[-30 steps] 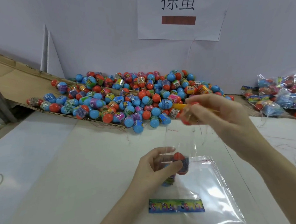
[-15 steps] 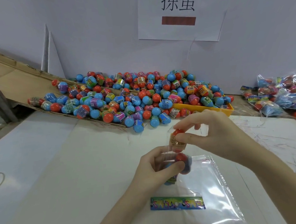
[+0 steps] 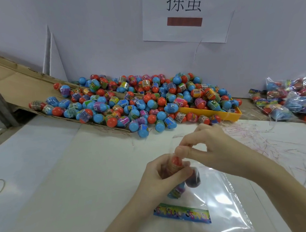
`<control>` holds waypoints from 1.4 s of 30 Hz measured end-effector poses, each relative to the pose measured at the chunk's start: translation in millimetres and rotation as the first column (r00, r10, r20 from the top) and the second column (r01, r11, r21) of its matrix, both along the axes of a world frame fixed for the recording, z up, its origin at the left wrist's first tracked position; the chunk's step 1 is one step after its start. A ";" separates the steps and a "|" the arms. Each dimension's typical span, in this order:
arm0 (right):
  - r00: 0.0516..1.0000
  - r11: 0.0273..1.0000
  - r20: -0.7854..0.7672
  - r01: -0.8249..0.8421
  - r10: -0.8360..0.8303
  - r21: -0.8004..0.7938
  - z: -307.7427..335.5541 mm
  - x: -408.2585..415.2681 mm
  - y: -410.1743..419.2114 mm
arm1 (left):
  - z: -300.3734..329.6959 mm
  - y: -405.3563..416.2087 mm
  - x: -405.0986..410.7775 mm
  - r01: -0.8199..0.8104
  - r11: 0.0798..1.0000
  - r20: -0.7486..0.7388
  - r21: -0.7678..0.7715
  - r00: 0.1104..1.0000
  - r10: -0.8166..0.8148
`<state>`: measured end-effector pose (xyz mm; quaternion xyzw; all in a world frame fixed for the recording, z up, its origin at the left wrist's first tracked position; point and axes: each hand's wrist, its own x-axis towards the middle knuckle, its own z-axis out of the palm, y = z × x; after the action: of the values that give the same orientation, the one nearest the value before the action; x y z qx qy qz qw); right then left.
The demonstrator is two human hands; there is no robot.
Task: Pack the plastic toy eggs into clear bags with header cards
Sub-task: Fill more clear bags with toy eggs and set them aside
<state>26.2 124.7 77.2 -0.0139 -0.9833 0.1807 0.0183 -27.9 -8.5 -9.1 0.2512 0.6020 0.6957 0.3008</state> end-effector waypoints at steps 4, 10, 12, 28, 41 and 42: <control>0.998 0.998 0.018 -0.052 0.053 -0.038 -6.4 -0.4 3.3 | -0.7 0.7 0.4 -0.031 0.999 0.011 -0.035 0.999 0.031; 0.843 0.851 -0.321 0.261 -0.431 -0.457 -27.9 -71.1 47.9 | -0.8 0.2 -2.0 -0.060 0.998 0.116 -0.023 0.991 0.062; 0.892 0.882 -0.170 0.355 -0.419 -0.310 -46.8 -93.8 58.0 | -0.7 -0.1 -1.7 -0.055 0.998 0.152 -0.017 0.987 0.057; 0.852 0.672 -0.384 -0.053 -0.355 -0.739 -4.5 -51.3 44.3 | -1.9 0.5 -4.3 -0.006 0.999 0.093 0.047 0.996 0.001; 0.987 0.984 0.060 -0.153 0.147 0.094 37.5 -2.7 15.8 | 1.9 -1.7 -1.0 0.059 0.998 0.051 0.023 0.997 -0.060; 0.985 0.981 0.092 -0.154 0.144 0.117 38.0 -2.3 15.0 | 2.1 -1.7 -1.1 0.057 0.998 0.050 0.030 0.997 -0.058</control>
<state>23.9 139.7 115.2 0.0536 -0.9908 0.1195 -0.0353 -29.0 -10.2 -7.1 0.2548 0.5765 0.7017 0.3323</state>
